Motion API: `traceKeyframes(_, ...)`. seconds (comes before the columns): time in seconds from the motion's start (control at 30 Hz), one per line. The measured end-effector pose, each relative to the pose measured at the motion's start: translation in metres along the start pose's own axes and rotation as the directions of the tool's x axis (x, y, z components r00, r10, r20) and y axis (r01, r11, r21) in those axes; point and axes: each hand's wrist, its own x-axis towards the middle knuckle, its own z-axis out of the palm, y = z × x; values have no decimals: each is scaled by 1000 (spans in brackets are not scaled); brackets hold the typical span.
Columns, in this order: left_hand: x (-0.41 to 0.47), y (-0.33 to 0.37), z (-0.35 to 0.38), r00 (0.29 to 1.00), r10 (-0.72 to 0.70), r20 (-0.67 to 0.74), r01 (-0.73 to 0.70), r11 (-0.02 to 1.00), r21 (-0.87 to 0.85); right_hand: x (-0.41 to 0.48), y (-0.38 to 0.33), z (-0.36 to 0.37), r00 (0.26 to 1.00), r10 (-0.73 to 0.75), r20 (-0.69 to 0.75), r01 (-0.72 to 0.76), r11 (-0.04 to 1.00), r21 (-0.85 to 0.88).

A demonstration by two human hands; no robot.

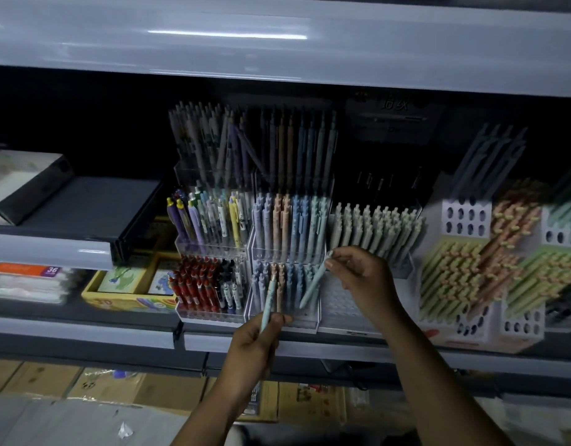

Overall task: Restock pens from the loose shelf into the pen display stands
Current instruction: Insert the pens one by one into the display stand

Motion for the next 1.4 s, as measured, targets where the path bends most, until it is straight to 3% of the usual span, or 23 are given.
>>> traceKeyframes(0.1, 3, 1, -2, 998, -60, -13, 59, 995, -78, 2, 10, 6, 999, -24, 21, 27, 989, -146)
traceKeyframes(0.23, 5, 2, -2, 989, -130, 76, 148, 938, -313, 1, 19, 15, 997, -36, 67, 53, 961, -273)
traceKeyframes(0.33, 3, 4, 0, 984, -139, 107, 170, 908, -382, -1, 29, 22, 993, -30, 115, 69, 936, -346)
traceKeyframes(0.57, 1, 8, 7, 991, -134, 23, 134, 930, -342, -10, 34, 34, 982, -119, 143, 177, 843, -509)
traceKeyframes(0.83, -3, 9, 6, 996, 64, 65, -62, 998, -31, -17, 49, 46, 983, -164, 86, 184, 802, -568)
traceKeyframes(1.13, 6, 1, 13, 998, 31, -62, -31, 1000, 4, -15, 33, 31, 987, -125, 98, 158, 858, -488)
traceKeyframes(1.2, 5, 2, 14, 998, 48, -46, -47, 999, 17, -17, 22, 27, 992, -110, 57, 123, 924, -363)
traceKeyframes(1.27, 6, 1, 16, 997, 67, -30, -66, 998, 21, -20, 5, 22, 997, -26, 76, 35, 991, -128)
traceKeyframes(1.33, 6, 1, 19, 997, 76, -16, -75, 997, 27, -21, -10, 19, 986, 50, 157, -58, 997, 42)
traceKeyframes(1.4, 7, 1, 22, 996, 86, 11, -86, 995, 44, -22, -16, 17, 978, 76, 192, -95, 991, 91)
